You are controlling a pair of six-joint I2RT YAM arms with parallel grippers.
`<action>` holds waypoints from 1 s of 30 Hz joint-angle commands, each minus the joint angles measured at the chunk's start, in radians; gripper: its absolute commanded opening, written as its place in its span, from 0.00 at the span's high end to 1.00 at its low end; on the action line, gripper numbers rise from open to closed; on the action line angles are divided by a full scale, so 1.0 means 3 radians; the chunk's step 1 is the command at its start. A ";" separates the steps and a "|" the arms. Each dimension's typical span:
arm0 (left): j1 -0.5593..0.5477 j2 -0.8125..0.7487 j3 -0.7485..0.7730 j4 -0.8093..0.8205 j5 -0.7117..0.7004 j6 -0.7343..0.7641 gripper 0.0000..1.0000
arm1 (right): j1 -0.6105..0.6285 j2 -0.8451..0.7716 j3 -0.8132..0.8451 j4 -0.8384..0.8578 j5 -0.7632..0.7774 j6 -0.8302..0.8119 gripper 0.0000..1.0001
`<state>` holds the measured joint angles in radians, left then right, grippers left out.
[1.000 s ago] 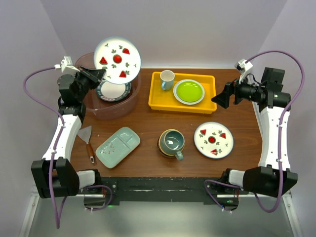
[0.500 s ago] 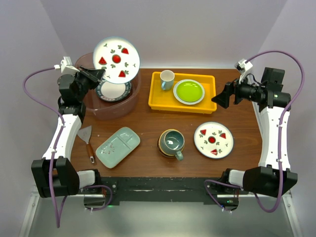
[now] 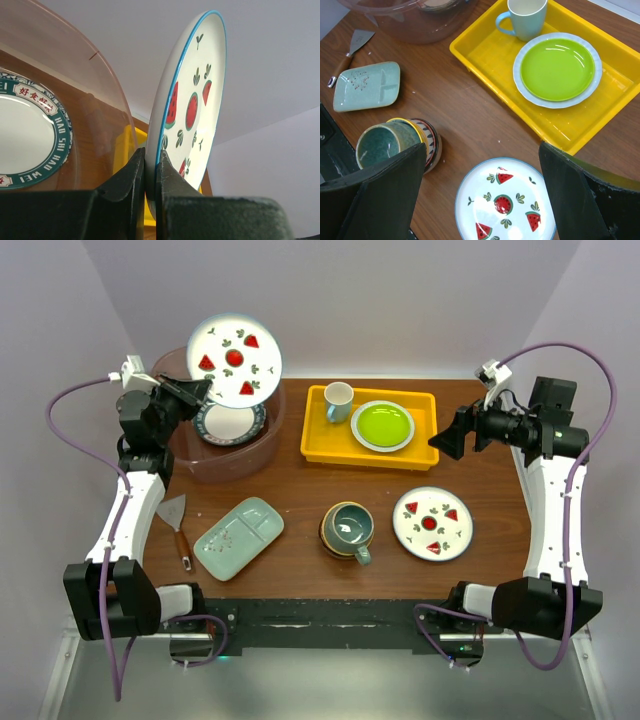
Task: Place the mixed dishes into the plastic bin
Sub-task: Place the plate in the plastic bin.
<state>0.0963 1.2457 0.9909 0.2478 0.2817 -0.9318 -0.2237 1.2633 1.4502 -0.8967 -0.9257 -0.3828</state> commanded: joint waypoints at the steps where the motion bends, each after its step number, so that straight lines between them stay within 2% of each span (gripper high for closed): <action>1: 0.0032 -0.0067 0.0159 0.0545 -0.0110 -0.0207 1.00 | -0.0016 0.0002 -0.0027 0.0100 0.0018 -0.0018 0.02; 9: 0.0022 0.0051 0.0291 0.0300 -0.0371 -0.0330 1.00 | -0.0021 0.0033 -0.0007 0.0120 -0.0003 -0.0013 0.02; 15: 0.0027 0.0224 0.0480 -0.0191 -0.0759 -0.0473 1.00 | -0.0021 0.0002 -0.0043 0.0125 -0.0003 -0.0018 0.02; 23: 0.0016 0.0848 0.1160 -0.1070 -0.0908 -0.0555 1.00 | -0.0021 -0.0008 -0.0048 0.0125 -0.0008 -0.0028 0.02; 28: -0.0019 0.1196 0.1472 -0.1352 -0.0929 -0.0525 1.00 | -0.0021 -0.0018 -0.0058 0.0125 -0.0003 -0.0028 0.02; 30: -0.0035 0.1298 0.1524 -0.1465 -0.1072 -0.0519 1.00 | -0.0026 -0.0023 -0.0063 0.0136 -0.0003 -0.0028 0.02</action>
<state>0.0948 1.6268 1.3453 -0.2295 0.0025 -1.0557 -0.2256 1.2724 1.4353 -0.8886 -0.9257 -0.3851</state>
